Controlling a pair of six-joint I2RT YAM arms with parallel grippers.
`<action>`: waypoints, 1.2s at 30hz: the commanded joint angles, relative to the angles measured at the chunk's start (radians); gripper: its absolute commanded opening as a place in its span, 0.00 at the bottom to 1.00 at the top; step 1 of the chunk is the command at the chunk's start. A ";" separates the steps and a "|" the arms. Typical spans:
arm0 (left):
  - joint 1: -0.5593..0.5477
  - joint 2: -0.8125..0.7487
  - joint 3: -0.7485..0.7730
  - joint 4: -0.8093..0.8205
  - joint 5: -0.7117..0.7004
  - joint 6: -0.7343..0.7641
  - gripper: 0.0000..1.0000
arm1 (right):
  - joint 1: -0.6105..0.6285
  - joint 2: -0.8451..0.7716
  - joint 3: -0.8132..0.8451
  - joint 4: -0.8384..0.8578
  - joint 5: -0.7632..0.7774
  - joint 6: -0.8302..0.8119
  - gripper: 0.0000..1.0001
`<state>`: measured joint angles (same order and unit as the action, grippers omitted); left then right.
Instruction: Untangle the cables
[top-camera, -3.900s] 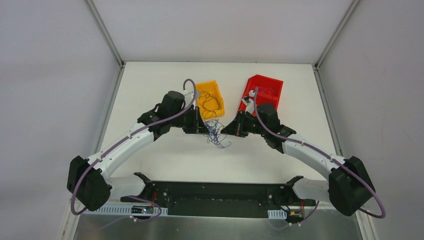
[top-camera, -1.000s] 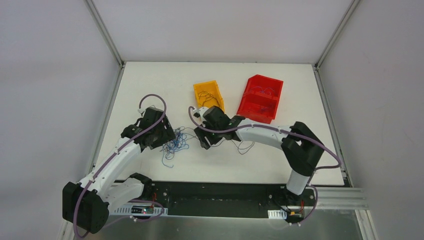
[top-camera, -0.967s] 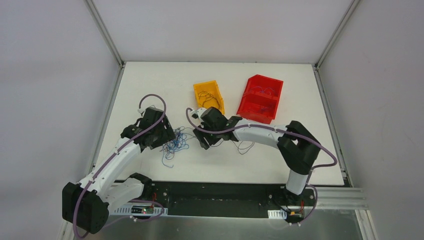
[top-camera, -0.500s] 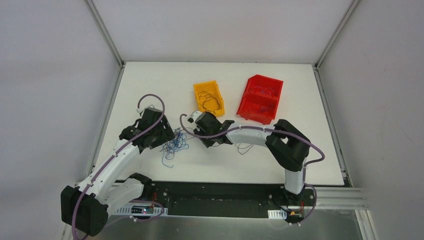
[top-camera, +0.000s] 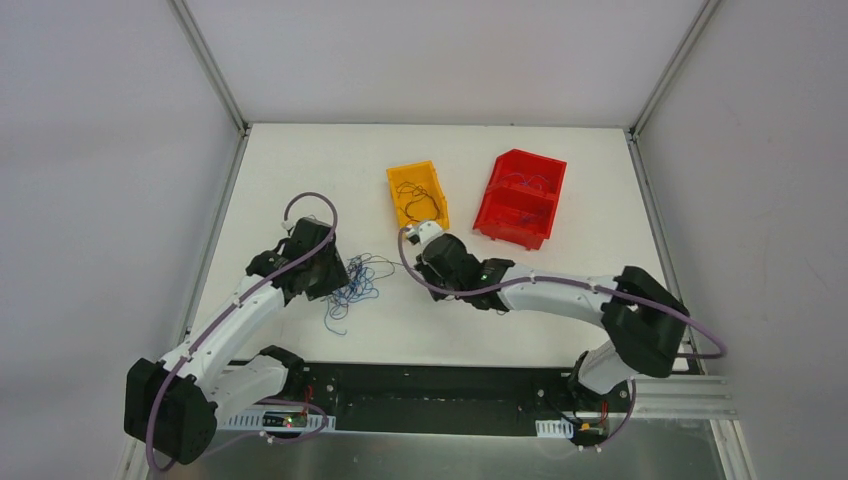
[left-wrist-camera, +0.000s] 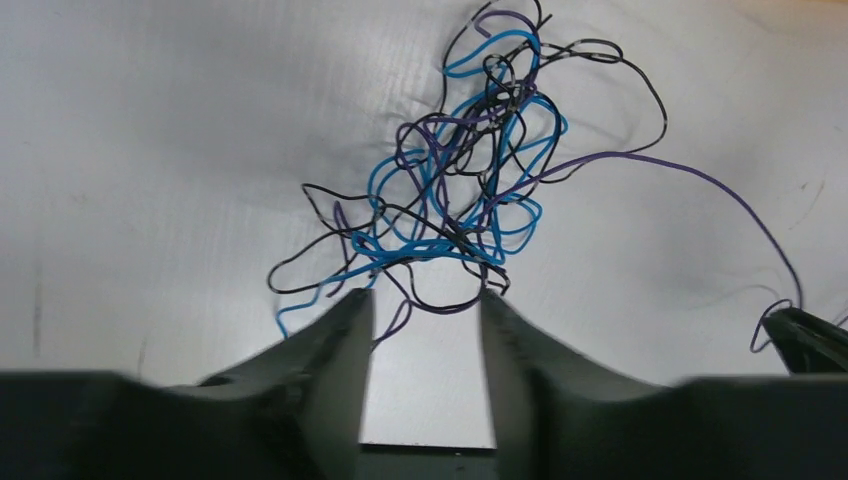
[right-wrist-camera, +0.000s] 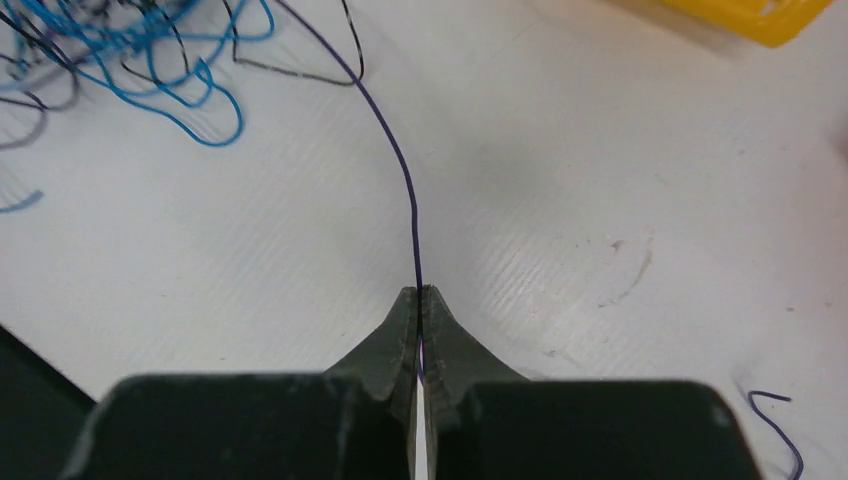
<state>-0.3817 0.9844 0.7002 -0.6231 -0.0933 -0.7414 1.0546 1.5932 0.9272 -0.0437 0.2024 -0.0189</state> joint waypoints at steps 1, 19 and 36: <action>-0.022 0.031 -0.032 0.040 0.074 0.006 0.35 | -0.047 -0.179 -0.034 0.039 0.000 0.119 0.00; -0.013 0.005 -0.024 0.024 0.016 -0.020 0.00 | -0.473 -0.736 -0.110 -0.201 -0.063 0.321 0.00; -0.018 -0.081 0.024 0.032 0.078 0.007 0.12 | -0.505 -0.677 -0.101 -0.453 0.007 0.399 0.00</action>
<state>-0.3985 0.9302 0.6991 -0.5831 -0.0265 -0.7479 0.5545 0.9070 0.8845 -0.4023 0.1322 0.2893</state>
